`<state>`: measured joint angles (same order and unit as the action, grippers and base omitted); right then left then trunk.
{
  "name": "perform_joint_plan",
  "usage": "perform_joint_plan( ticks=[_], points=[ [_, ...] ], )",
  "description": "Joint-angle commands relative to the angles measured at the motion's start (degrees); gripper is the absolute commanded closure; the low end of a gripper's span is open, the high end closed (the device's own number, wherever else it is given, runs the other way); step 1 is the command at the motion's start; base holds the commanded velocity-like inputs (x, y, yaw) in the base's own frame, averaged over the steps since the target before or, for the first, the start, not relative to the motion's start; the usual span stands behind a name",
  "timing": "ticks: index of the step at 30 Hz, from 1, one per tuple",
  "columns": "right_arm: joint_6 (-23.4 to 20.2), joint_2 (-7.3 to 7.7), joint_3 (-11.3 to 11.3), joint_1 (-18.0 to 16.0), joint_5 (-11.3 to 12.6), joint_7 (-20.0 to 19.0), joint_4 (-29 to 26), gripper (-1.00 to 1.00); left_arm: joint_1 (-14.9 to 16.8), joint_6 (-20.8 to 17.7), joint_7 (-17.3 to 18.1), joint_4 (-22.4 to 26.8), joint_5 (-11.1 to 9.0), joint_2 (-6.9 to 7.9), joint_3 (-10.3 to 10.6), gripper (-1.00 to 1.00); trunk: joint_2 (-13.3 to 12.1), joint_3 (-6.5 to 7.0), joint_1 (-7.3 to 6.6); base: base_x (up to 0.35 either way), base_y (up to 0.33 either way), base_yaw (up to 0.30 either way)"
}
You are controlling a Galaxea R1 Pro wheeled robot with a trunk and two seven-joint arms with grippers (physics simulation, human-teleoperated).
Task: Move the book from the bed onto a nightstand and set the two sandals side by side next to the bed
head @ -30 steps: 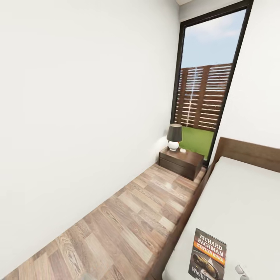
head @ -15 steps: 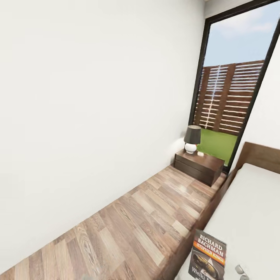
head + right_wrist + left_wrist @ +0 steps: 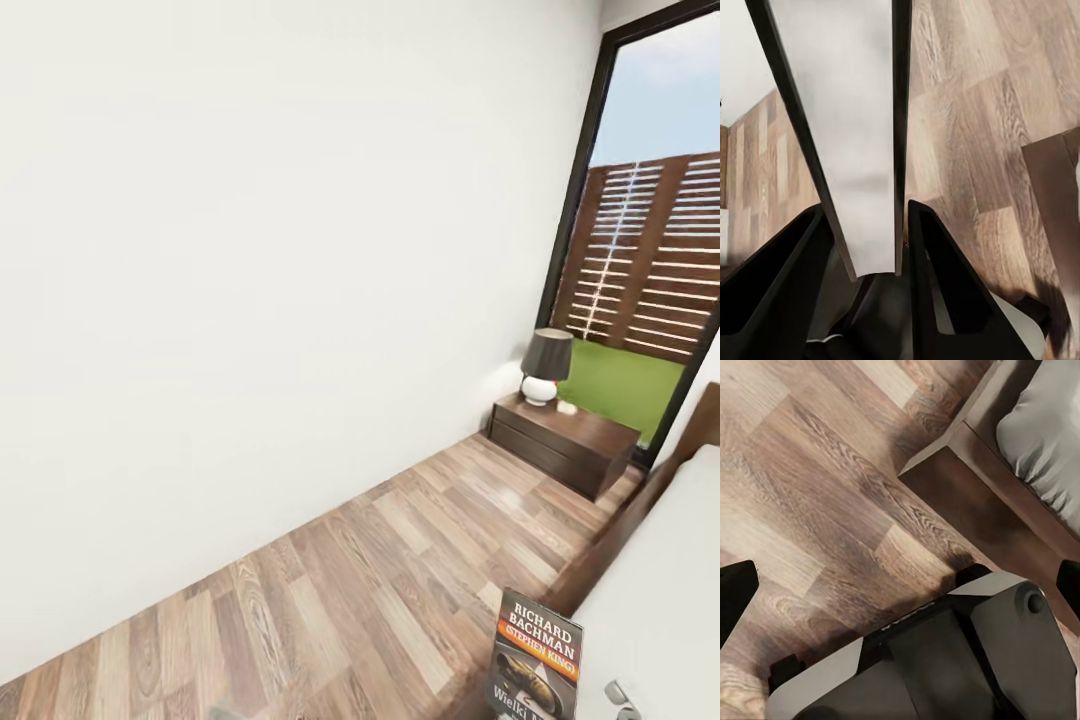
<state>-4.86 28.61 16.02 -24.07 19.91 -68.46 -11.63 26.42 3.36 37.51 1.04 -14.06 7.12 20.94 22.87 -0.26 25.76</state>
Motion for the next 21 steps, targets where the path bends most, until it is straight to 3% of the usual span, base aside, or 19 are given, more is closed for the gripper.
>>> perform_joint_plan(
  ticks=[1,7,12,15,18,21],
  points=[
    [-0.51,0.04,0.24,-0.01,0.65,-0.11,-0.06,1.00,0.05,0.33,0.11,-0.08,-0.35,0.00,0.50,-1.00,0.05,-0.03,0.02,0.000,0.000,0.292],
    [-0.51,0.05,0.26,-0.01,0.65,-0.10,-0.06,1.00,-0.35,0.33,-2.07,-0.08,-0.29,0.00,0.56,-1.00,0.05,-0.03,0.02,0.000,0.000,0.292],
    [-0.51,0.04,0.28,-0.01,0.65,-0.07,0.02,1.00,-3.91,0.46,-4.49,0.01,0.33,-0.85,0.58,-1.00,0.05,-0.03,0.02,0.000,0.000,0.292],
    [-0.51,0.01,0.31,-0.01,0.72,-0.06,0.69,1.00,-6.27,2.17,-4.81,0.08,3.63,-1.84,0.59,-1.00,0.05,-0.03,0.02,0.000,0.000,0.292],
    [-0.51,-1.02,0.27,-0.01,0.73,-0.04,1.62,1.00,-7.05,4.28,-5.35,0.09,8.89,-3.76,0.57,-1.00,0.05,-0.03,0.02,0.000,0.000,0.292],
    [-0.51,-1.53,0.18,-0.01,0.80,-0.05,1.94,1.00,-7.21,4.77,-5.54,0.19,10.82,-4.66,0.47,-1.00,0.05,-0.03,0.02,0.000,0.000,0.292]
  ],
)
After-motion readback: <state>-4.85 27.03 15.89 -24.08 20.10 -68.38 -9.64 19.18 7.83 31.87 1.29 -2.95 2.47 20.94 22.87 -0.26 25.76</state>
